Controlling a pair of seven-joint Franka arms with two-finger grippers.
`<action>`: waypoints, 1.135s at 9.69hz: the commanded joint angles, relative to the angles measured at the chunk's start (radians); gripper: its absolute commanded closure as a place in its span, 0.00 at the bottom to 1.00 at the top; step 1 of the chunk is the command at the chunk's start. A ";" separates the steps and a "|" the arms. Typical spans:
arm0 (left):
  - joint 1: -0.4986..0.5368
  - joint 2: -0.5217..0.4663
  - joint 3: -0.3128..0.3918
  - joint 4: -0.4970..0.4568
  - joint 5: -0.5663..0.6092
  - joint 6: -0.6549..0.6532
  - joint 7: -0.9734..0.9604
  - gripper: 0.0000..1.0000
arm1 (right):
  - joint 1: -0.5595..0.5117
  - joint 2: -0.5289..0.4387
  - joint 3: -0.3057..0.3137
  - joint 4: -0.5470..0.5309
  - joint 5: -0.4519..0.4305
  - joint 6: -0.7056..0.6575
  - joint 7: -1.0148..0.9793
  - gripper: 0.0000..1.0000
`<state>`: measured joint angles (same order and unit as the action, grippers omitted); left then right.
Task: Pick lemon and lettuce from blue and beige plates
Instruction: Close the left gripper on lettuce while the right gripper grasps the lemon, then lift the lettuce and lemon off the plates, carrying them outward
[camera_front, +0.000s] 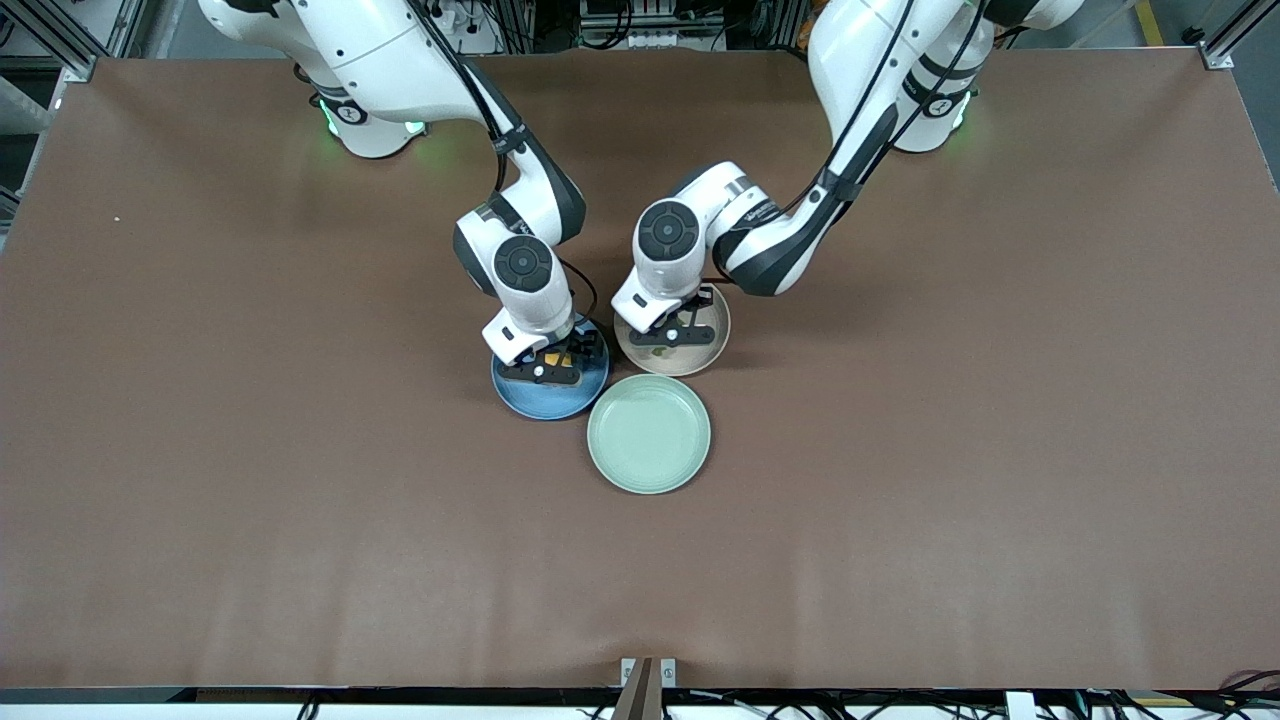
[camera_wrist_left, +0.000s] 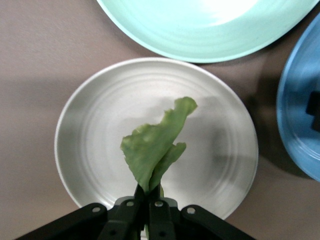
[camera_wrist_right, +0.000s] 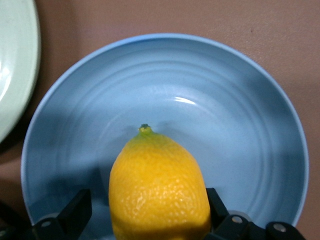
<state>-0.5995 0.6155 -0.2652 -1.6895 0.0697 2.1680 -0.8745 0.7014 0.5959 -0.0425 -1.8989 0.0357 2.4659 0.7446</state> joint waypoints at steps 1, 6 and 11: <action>0.027 -0.049 0.000 0.017 0.030 -0.071 -0.021 1.00 | 0.012 0.018 -0.007 -0.002 0.009 0.025 0.021 0.00; 0.122 -0.115 0.000 0.037 0.027 -0.152 0.115 1.00 | 0.012 0.019 -0.007 0.000 0.009 0.016 0.028 0.27; 0.243 -0.157 0.000 0.034 0.033 -0.142 0.183 1.00 | 0.004 0.018 -0.007 0.006 0.010 0.004 0.028 0.45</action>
<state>-0.3839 0.4762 -0.2575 -1.6449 0.0756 2.0305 -0.7058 0.7028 0.6083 -0.0465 -1.8948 0.0360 2.4739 0.7619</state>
